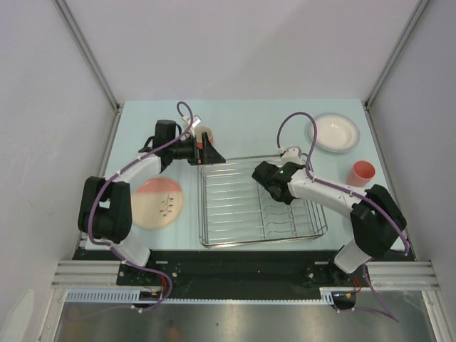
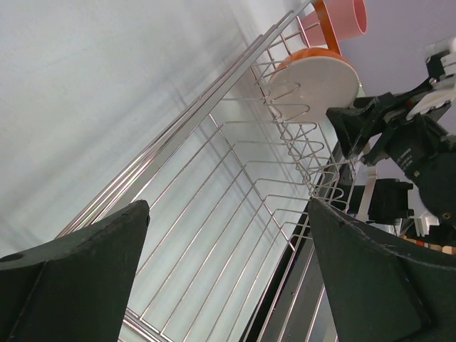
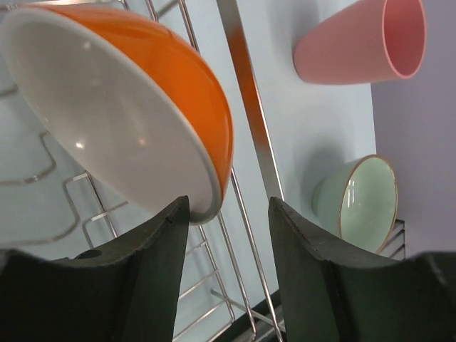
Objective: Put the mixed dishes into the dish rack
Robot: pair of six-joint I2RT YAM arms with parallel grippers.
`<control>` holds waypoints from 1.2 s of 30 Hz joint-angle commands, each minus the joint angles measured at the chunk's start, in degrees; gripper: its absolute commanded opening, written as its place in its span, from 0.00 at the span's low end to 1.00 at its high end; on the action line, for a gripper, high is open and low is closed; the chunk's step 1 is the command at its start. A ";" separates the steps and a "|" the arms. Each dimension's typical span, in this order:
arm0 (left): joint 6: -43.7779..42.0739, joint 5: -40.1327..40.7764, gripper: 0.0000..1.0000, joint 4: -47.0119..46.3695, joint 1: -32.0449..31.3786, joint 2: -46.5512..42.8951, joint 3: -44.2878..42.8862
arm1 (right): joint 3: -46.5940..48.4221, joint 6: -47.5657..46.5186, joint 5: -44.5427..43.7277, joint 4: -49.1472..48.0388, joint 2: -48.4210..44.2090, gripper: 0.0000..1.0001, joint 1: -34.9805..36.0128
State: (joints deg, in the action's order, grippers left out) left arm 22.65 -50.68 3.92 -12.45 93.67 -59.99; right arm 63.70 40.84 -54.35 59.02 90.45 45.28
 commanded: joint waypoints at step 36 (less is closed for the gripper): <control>0.29 -2.06 1.00 -2.00 0.32 3.97 -7.34 | -8.05 9.34 29.29 11.29 -39.40 1.00 -59.24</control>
State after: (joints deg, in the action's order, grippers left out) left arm 25.30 -52.34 1.54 -12.47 97.21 -63.29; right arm 59.42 55.07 -34.20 72.58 47.16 -10.37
